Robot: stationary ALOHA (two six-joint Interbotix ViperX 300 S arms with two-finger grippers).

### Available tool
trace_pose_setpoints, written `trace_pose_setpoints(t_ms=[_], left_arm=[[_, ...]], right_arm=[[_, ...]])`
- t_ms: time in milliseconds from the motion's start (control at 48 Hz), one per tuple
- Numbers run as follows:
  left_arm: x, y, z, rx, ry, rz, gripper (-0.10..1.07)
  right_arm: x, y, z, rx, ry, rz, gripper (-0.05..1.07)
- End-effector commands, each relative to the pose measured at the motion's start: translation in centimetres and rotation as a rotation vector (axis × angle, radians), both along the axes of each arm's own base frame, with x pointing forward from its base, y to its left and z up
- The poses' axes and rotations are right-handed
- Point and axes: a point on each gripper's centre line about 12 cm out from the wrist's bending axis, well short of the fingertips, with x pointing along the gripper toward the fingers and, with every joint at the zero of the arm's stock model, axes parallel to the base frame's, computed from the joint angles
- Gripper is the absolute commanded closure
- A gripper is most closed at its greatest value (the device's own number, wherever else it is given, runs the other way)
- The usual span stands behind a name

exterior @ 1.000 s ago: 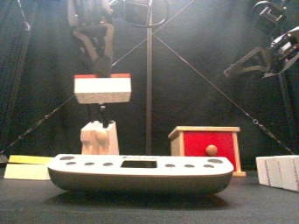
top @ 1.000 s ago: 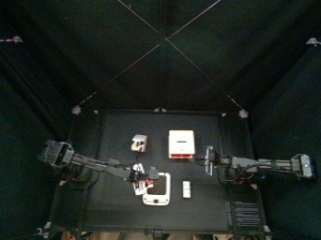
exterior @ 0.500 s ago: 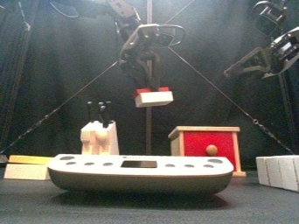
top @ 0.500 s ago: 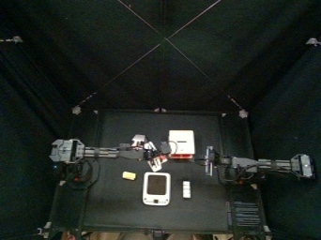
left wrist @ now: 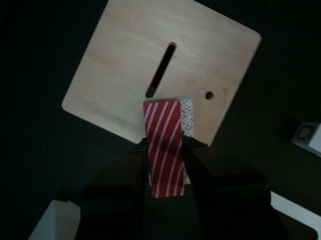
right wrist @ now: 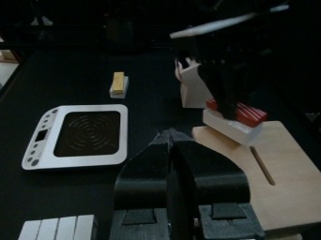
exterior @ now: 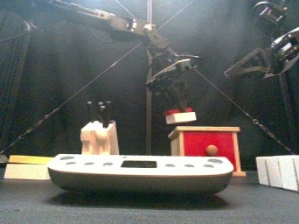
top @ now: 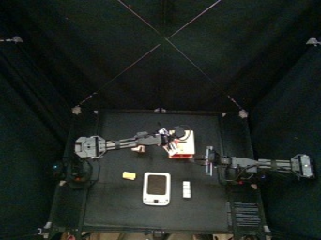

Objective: Put salmon sushi on drawer

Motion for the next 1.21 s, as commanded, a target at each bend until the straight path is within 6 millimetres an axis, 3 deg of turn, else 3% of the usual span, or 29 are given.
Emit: trace_pose_setpoints(t_ms=[0, 250, 562, 938, 1188], left_arm=[[0.9, 1.0, 2.8, 0.02, -0.059, 0.013, 0.45], [2.3, 1.5, 2.8, 0.024, -0.077, 0.016, 0.44], [2.7, 1.5, 1.2, 0.015, -0.05, 0.017, 0.41], [3.0, 1.5, 1.4, 0.025, -0.077, 0.011, 0.16], [3.3, 1.6, 1.8, 0.034, -0.116, 0.009, 0.13]], right_arm=[[0.2, -0.1, 0.3, -0.002, -0.007, -0.002, 1.02], [0.2, -0.1, 0.2, -0.006, -0.005, 0.0, 1.02], [0.2, -0.1, 0.2, -0.006, -0.005, 0.0, 1.02], [0.1, -0.1, 0.2, -0.006, -0.004, -0.002, 1.02], [0.1, -0.1, 0.2, -0.006, -0.004, -0.003, 1.02]])
